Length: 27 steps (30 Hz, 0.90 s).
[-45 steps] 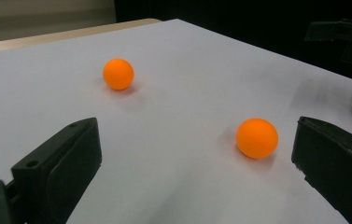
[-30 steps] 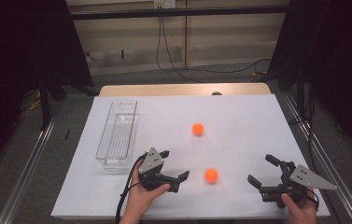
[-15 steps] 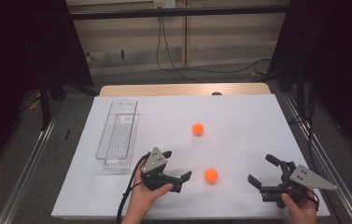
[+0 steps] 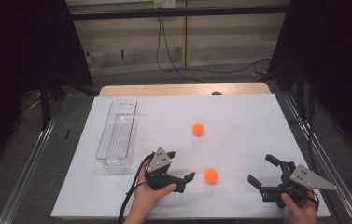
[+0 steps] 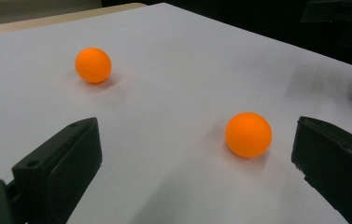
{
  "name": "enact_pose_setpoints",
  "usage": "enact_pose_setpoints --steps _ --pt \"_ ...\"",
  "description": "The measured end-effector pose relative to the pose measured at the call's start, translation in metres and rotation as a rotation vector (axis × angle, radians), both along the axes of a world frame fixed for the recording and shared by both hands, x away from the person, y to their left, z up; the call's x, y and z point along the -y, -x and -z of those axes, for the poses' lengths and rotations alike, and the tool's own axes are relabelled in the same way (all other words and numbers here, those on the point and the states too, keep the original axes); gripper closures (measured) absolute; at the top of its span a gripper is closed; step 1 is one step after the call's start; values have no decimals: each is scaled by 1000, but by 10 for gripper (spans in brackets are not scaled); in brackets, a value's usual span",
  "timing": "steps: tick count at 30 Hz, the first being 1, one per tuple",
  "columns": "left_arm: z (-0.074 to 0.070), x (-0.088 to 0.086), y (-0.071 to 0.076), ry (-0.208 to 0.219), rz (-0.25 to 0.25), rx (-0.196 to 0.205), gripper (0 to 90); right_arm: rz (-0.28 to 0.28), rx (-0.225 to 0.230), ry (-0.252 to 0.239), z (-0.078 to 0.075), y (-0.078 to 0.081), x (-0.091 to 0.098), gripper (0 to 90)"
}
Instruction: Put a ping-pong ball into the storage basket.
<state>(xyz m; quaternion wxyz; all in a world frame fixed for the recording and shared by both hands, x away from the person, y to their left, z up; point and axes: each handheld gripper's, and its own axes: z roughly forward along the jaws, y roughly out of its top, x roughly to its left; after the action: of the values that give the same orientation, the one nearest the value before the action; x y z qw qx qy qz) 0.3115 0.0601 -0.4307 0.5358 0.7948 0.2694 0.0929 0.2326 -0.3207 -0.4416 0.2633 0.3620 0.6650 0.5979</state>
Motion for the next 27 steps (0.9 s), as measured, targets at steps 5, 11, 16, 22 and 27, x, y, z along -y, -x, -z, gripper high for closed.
enact_pose_setpoints --steps 5,11,16,22,27 --pt "0 2 0 -9 5 -4 18 -1 0 0 0 0 0 12" --pt "1 4 -1 -10 10 -6 19 -2 0 0 0 0 0 12" --pt "2 8 -1 -14 17 -9 19 -4 1 2 0 0 0 12" --pt "2 11 -2 -21 26 -9 19 -1 1 -2 0 0 0 12" --pt "2 12 -2 -23 28 -12 19 -2 0 -2 0 0 0 12"
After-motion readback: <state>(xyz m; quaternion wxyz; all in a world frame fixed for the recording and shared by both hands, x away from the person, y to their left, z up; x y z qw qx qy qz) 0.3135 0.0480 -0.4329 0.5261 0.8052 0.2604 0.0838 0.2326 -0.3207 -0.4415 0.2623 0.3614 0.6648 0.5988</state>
